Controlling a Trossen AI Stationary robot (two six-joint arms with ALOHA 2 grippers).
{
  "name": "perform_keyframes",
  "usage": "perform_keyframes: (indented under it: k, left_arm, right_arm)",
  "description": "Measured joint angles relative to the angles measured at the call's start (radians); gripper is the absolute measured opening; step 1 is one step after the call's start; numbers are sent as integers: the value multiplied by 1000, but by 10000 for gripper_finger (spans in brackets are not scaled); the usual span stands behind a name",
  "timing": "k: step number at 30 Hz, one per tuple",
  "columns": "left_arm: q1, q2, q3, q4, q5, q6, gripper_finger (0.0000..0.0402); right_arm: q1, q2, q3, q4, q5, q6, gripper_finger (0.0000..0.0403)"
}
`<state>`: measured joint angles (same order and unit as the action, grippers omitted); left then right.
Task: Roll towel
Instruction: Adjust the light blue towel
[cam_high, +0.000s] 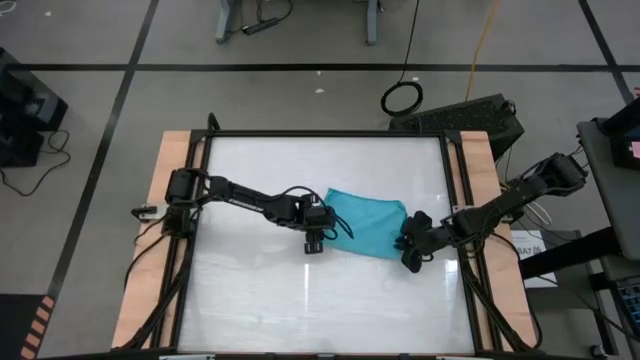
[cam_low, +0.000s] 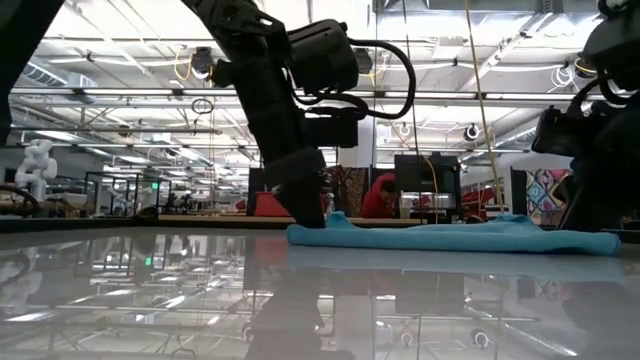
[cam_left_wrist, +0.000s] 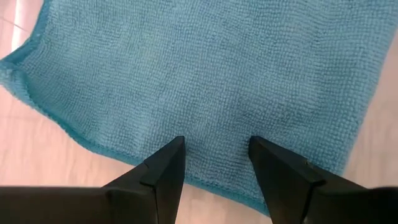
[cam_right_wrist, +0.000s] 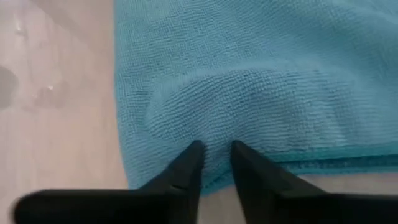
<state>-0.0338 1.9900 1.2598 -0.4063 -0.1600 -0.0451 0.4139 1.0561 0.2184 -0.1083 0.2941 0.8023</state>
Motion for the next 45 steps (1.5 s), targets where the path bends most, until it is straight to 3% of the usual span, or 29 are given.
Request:
perform_keyframes:
  k: [3,5,13,23,28,35,39,45]
  left_arm:
    - [0,0,0,-6,0,2,191]
    - [0,-1,0,-23,0,2,191]
    - [-1,-4,2,-95,-10,1,191]
    - [-2,-4,1,-95,-44,1,191]
    - [-1,-5,0,-85,-52,2,191]
    - [1,-14,-2,-121,-63,22,191]
    - [0,-37,-4,-181,-87,28,191]
    - [0,-112,-3,-183,-113,40,191]
  right_arm:
    - [1,4,30,-6,-5,-57,24]
    - [1,3,59,-8,-11,-96,8]
    - [20,-8,229,-279,-4,-163,4]
    - [127,36,278,-213,-82,-203,2]
    - [167,144,278,-111,-108,-210,24]
    - [197,224,278,35,-141,-258,99]
    - [197,194,278,-31,-74,-217,127]
    - [196,126,278,-172,109,-158,128]
